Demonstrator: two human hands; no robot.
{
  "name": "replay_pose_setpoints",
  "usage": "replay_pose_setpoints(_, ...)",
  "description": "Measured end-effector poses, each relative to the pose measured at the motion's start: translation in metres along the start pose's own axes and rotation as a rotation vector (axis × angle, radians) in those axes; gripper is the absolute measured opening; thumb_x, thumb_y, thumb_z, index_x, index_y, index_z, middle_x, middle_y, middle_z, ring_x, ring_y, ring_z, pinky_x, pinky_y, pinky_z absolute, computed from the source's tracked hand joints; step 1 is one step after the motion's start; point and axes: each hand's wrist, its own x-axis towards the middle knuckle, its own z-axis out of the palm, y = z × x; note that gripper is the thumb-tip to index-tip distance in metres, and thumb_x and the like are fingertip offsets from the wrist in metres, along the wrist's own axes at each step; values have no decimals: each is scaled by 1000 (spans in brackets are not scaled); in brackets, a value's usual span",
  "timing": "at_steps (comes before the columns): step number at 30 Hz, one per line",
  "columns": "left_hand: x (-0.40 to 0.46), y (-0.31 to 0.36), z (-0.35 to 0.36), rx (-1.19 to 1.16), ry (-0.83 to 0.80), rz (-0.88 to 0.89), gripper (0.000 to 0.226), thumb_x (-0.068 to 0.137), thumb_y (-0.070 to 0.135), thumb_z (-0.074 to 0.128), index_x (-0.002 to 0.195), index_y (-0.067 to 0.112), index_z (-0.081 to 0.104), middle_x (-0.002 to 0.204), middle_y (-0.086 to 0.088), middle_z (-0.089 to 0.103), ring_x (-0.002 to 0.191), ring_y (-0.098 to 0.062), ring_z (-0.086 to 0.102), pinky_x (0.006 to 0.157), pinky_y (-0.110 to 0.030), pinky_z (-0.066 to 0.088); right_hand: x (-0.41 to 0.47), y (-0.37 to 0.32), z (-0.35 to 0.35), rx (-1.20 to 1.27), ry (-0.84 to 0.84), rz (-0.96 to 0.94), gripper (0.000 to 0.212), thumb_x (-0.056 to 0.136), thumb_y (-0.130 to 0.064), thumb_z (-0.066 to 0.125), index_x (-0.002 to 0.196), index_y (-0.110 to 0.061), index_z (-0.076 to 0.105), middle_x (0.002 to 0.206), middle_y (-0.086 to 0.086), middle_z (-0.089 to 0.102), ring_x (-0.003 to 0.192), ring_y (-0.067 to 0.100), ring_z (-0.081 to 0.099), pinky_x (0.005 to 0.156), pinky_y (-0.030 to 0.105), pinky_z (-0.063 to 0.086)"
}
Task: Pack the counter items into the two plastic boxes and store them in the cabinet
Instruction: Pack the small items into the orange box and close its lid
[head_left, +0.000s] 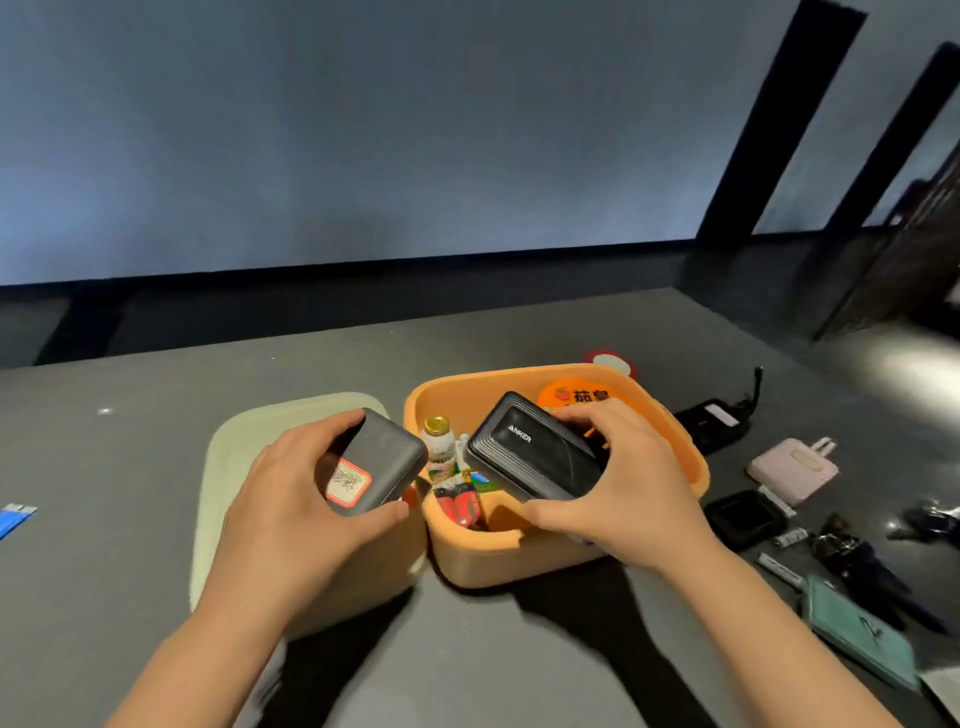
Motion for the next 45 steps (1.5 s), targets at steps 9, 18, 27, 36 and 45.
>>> replay_pose_setpoints(9, 20, 15, 38, -8, 35, 33, 85, 49, 37, 90, 124, 40, 51, 118, 15, 56, 107, -13, 53, 86, -42, 51, 35, 55, -2, -113, -148, -16, 79, 42, -63, 74, 115, -41, 52, 104, -27, 48, 96, -5, 46, 70, 11, 36)
replay_pose_setpoints(18, 28, 14, 35, 23, 63, 25, 85, 50, 38, 89, 126, 38, 51, 115, 16, 53, 106, -10, 51, 81, -35, 52, 70, 33, 37, -163, -186, -56, 70, 49, -65, 71, 109, -32, 59, 99, -11, 54, 96, 10, 46, 76, 30, 48)
replay_pose_setpoints(27, 18, 7, 19, -6, 74, -10, 82, 50, 29, 90, 124, 35, 54, 117, 14, 57, 108, -13, 53, 88, -41, 51, 71, 47, 40, -385, -653, -332, 72, 57, -63, 73, 121, -34, 57, 117, -14, 57, 108, 9, 47, 83, 35, 50)
replay_pose_setpoints(36, 14, 14, 30, -49, 61, 1, 82, 48, 28, 92, 121, 36, 55, 114, 15, 58, 107, -12, 54, 89, -41, 50, 79, 51, 61, -357, -827, -430, 50, 73, -32, 76, 119, -28, 57, 119, -8, 59, 116, 13, 49, 89, 37, 49)
replay_pose_setpoints(45, 16, 20, 42, -3, 15, 38, 84, 49, 35, 90, 124, 39, 52, 117, 18, 56, 109, -9, 52, 87, -34, 49, 75, 60, 73, -326, -831, -300, 60, 70, -39, 81, 124, -34, 56, 126, -9, 59, 116, 15, 52, 89, 40, 51)
